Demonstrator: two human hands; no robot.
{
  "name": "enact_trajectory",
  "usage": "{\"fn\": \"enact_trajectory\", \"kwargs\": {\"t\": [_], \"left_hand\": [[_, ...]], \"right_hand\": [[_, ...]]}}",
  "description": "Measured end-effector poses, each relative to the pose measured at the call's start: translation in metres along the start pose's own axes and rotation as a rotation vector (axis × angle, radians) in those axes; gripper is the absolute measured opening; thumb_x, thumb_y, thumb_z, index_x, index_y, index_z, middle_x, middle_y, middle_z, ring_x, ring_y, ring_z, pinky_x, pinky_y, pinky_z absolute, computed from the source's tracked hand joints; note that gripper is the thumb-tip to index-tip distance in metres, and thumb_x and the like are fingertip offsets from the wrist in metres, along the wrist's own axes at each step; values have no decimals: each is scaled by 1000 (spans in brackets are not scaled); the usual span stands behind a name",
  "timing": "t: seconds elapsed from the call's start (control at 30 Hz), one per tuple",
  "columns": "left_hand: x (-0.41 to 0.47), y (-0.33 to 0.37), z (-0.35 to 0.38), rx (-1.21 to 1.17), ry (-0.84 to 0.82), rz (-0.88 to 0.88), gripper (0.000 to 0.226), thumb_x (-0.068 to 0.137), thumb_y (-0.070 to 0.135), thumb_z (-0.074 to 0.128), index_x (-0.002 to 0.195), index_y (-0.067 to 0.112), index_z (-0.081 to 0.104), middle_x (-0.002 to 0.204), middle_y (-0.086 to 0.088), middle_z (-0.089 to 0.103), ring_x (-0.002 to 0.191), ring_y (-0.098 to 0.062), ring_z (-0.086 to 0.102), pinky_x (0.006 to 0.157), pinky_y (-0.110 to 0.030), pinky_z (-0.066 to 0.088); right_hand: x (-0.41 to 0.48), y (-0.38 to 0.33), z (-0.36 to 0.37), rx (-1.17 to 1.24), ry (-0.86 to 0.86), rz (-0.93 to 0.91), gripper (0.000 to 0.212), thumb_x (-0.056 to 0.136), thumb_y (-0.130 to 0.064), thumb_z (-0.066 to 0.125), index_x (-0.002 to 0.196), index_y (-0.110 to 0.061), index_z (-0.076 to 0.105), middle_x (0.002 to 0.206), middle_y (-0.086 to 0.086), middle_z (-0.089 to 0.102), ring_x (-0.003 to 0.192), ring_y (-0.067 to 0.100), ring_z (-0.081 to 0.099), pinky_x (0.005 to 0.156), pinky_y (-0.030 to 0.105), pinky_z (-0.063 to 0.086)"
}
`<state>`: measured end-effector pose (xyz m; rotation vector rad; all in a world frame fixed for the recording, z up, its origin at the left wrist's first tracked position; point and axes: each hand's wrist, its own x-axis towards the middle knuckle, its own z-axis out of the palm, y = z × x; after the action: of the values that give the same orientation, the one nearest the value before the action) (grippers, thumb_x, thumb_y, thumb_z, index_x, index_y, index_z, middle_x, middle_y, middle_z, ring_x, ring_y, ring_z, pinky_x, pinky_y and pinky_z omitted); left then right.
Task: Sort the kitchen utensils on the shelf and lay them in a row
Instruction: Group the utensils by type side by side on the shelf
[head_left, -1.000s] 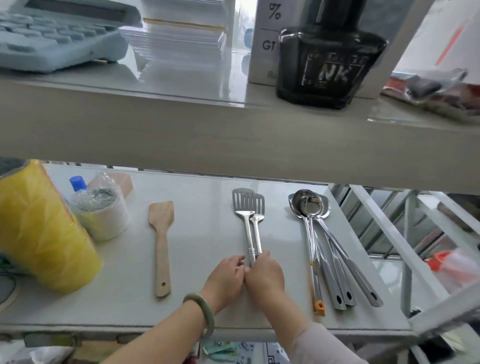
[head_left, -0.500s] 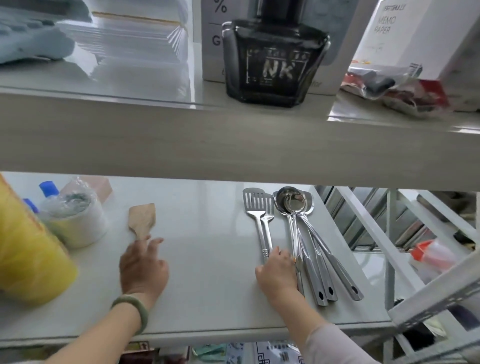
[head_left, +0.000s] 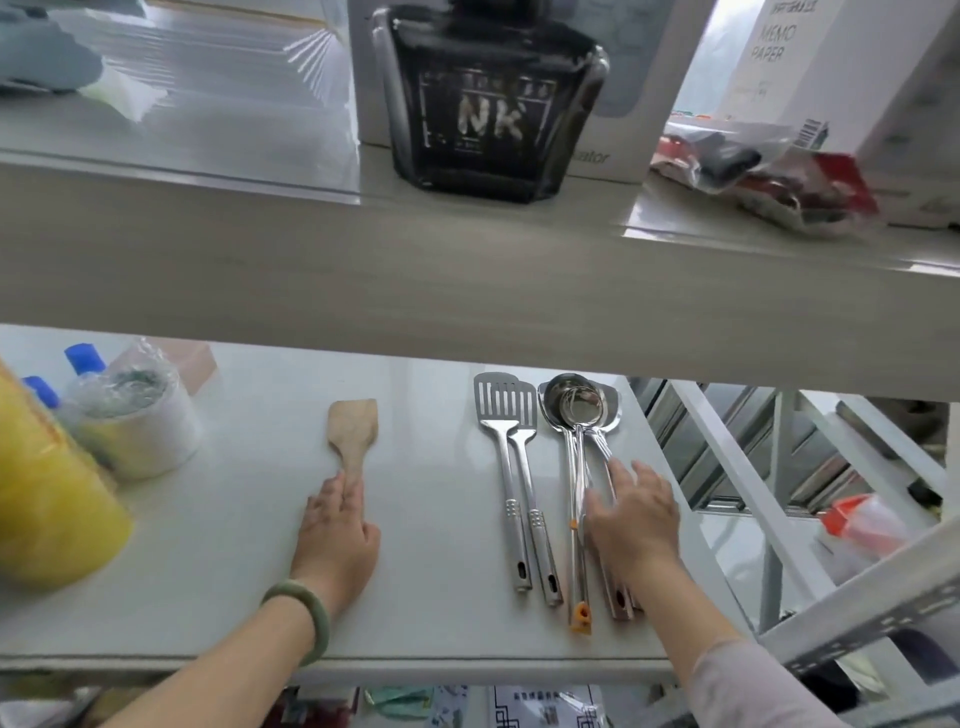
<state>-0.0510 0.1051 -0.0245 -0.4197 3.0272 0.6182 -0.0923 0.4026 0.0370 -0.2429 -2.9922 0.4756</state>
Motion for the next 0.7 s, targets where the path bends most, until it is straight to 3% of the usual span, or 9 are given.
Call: {"fn": "enact_trajectory", "kwargs": {"t": [0.13,0.23,0.3,0.37,0.43,0.5,0.63,0.7], "left_hand": [[-9,51,22,-7,-60,73,61,93,22,31,148,11,8,158,-14,-5,146,-26,-2,120,-38,-3],[-19,85,34,-4,-95,133,62,93,22,29,149,13,4,158,-13,-8,146,-25,-5,119,-38,-4],[-25,102,40,3,-114,162,61,94,23,27,149,13,2,158,-12,-10,146,-24,-7,119,-37,-5],[-29,116,44,3,-133,167,60,95,24,26,149,15,1,158,-13,-12,146,-25,-9,119,-37,-6],[-30,124,45,-12,-145,151,59,94,22,27,149,17,4,157,-14,-12,146,-26,-10,119,-38,-5],[-31,129,46,-26,-152,133,59,94,19,27,149,17,6,157,-15,-12,146,-26,-10,119,-38,-5],[-33,130,48,-69,-129,132,58,95,19,25,149,18,6,157,-14,-14,146,-25,-11,120,-39,-5],[-37,130,50,-107,-110,141,55,97,27,23,149,20,6,157,-12,-16,145,-23,-13,120,-38,-6]], "right_hand": [[13,48,-16,-6,-189,158,61,91,-42,40,145,-17,27,146,13,40,133,33,35,109,45,34],[11,62,-19,52,-306,92,55,94,-35,41,144,-14,30,141,15,48,131,33,41,106,39,36],[9,61,-17,111,-299,50,49,94,-27,45,139,-12,39,129,15,58,121,31,50,100,35,40],[7,57,-12,147,-284,37,42,91,-23,48,131,-11,47,104,16,66,98,31,59,86,35,47],[7,52,-5,149,-274,19,32,89,-20,48,118,-9,52,85,15,64,81,32,59,75,37,50],[6,47,0,139,-255,-7,21,88,-17,46,104,-6,55,81,16,62,76,31,55,72,38,50],[6,38,7,129,-208,-91,19,86,-11,45,100,-6,56,88,12,59,79,23,44,74,30,35],[7,36,9,146,-189,-80,17,84,-11,46,95,-5,56,84,8,55,81,24,48,74,31,40]]}}
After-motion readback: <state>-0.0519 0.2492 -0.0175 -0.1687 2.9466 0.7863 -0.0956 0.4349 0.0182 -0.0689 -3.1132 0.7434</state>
